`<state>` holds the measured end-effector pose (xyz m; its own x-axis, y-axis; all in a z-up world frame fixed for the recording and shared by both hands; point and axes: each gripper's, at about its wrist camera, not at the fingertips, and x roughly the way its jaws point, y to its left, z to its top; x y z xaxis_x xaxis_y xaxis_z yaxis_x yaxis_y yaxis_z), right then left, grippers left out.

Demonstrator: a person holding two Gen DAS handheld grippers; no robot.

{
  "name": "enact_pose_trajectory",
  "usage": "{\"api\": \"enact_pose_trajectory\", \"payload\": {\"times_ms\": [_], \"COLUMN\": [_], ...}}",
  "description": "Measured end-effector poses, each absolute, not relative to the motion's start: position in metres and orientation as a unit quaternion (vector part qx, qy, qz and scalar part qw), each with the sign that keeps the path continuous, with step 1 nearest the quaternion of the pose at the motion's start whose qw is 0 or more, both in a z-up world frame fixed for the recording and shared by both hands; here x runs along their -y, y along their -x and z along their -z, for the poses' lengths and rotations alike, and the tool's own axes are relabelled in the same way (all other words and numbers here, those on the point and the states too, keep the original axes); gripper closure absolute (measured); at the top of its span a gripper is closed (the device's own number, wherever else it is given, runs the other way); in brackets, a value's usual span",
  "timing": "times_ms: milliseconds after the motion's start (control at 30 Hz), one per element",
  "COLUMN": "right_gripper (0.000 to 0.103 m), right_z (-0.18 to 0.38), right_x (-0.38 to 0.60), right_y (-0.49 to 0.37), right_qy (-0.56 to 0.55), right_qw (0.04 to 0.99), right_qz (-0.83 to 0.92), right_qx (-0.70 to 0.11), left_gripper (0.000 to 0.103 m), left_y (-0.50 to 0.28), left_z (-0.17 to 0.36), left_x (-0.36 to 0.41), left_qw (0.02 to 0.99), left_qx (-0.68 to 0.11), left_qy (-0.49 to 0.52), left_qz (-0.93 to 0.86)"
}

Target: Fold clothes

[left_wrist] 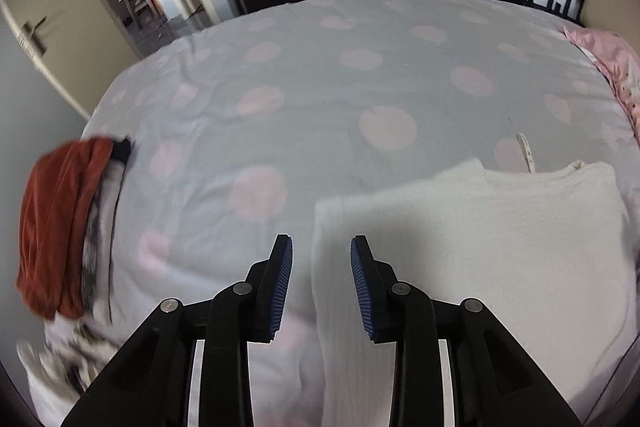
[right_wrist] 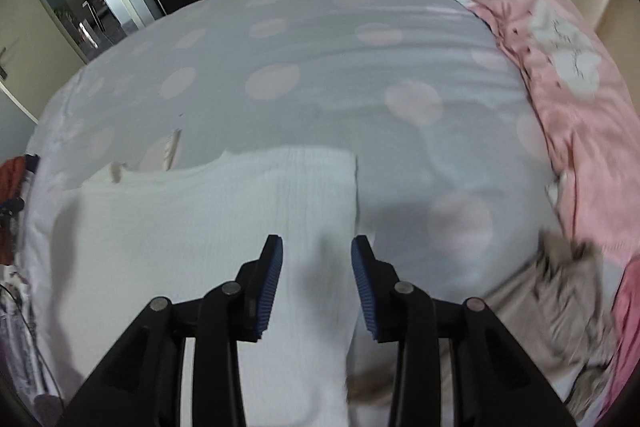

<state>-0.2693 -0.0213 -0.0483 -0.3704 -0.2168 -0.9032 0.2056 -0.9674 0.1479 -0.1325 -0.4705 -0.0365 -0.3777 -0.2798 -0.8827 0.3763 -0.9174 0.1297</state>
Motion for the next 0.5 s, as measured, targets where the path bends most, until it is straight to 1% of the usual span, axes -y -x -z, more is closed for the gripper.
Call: {"api": "enact_pose_trajectory", "payload": {"times_ms": [100, 233, 367, 433, 500], "right_gripper": [0.068, 0.067, 0.064, 0.059, 0.058], "right_z": [0.046, 0.053, 0.064, 0.073, 0.085], "right_x": [0.004, -0.020, -0.044, -0.058, -0.069], "right_y": [0.229, 0.177, 0.138, 0.120, 0.107], "right_qy": [-0.549, -0.546, -0.540, -0.539, -0.541], "right_qw": [0.180, 0.179, 0.161, 0.145, 0.137], "right_qz": [0.816, 0.815, 0.818, 0.818, 0.814], "right_qx": [0.022, 0.070, 0.116, 0.139, 0.162], "left_gripper": [0.071, 0.071, 0.071, 0.071, 0.071], "left_y": [0.093, 0.044, 0.002, -0.014, -0.030], "left_z": [0.036, 0.040, 0.053, 0.062, 0.072], "left_x": [0.454, 0.433, 0.429, 0.433, 0.437], "left_qw": [0.195, 0.197, 0.207, 0.218, 0.231], "left_qx": [-0.053, -0.060, -0.118, -0.147, -0.172], "left_qy": [-0.530, -0.524, -0.521, -0.517, -0.513], "left_qz": [0.824, 0.826, 0.820, 0.814, 0.809]}}
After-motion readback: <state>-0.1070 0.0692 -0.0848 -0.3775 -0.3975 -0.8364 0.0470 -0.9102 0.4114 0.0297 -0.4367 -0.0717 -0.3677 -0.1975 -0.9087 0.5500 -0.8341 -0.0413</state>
